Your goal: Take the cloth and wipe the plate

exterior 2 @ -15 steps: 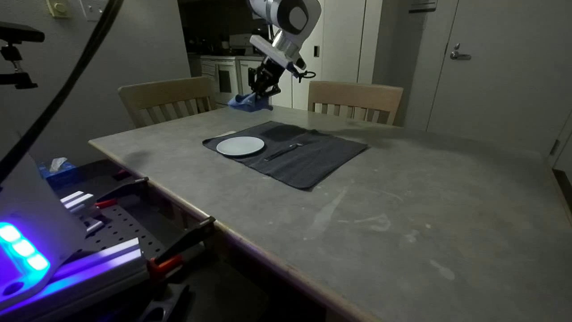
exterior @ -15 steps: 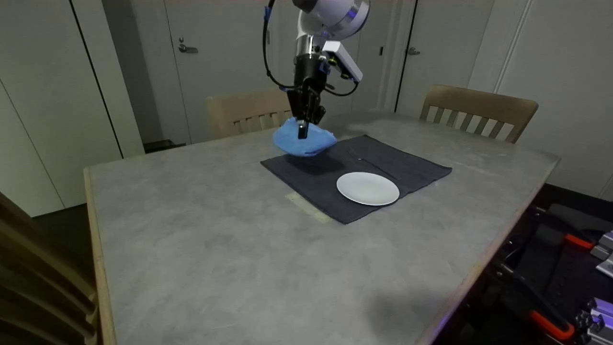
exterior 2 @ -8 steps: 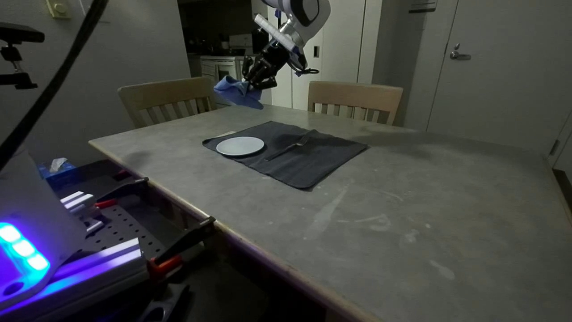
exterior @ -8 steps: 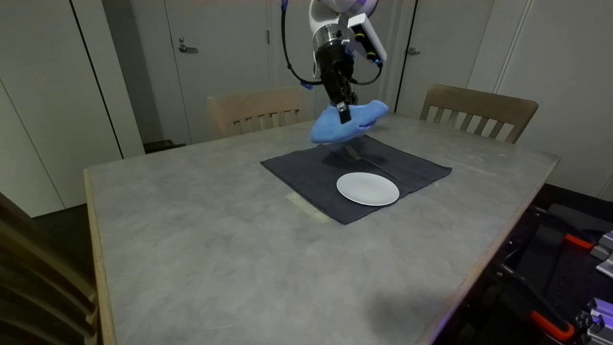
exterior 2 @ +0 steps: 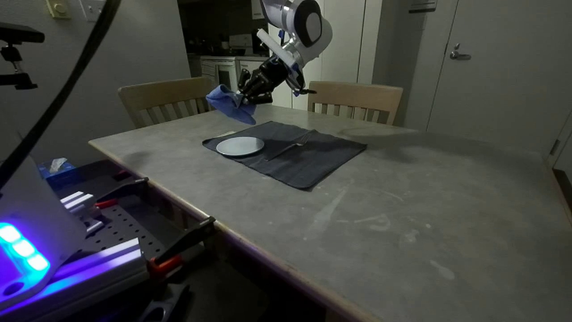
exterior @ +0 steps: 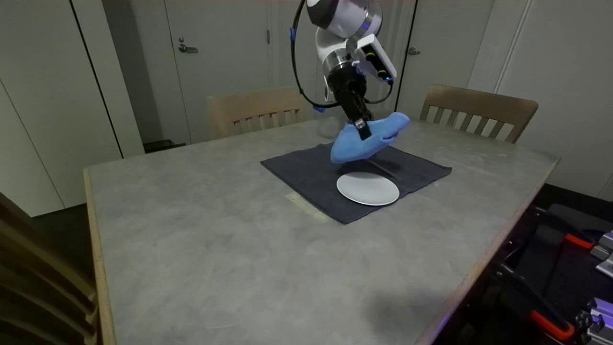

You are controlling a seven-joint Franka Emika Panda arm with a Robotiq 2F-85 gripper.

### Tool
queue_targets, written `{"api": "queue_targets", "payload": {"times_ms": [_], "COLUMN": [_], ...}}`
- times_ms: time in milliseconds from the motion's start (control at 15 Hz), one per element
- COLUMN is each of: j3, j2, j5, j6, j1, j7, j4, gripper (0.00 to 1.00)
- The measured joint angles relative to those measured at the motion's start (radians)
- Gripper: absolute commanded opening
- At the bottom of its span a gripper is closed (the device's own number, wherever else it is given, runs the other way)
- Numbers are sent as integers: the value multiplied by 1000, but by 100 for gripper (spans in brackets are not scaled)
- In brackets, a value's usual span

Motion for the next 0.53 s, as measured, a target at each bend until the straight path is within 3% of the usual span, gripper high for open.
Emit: {"api": "queue_targets", "payload": {"times_ms": [267,533], "j3": [-6,-11], "j2": [26,25], "j5": [21,44], "j6": [17,130], "j1": [-6,-16], "j7": [-23,-48], "j4": [-46,-99], "gripper": [2,2]}}
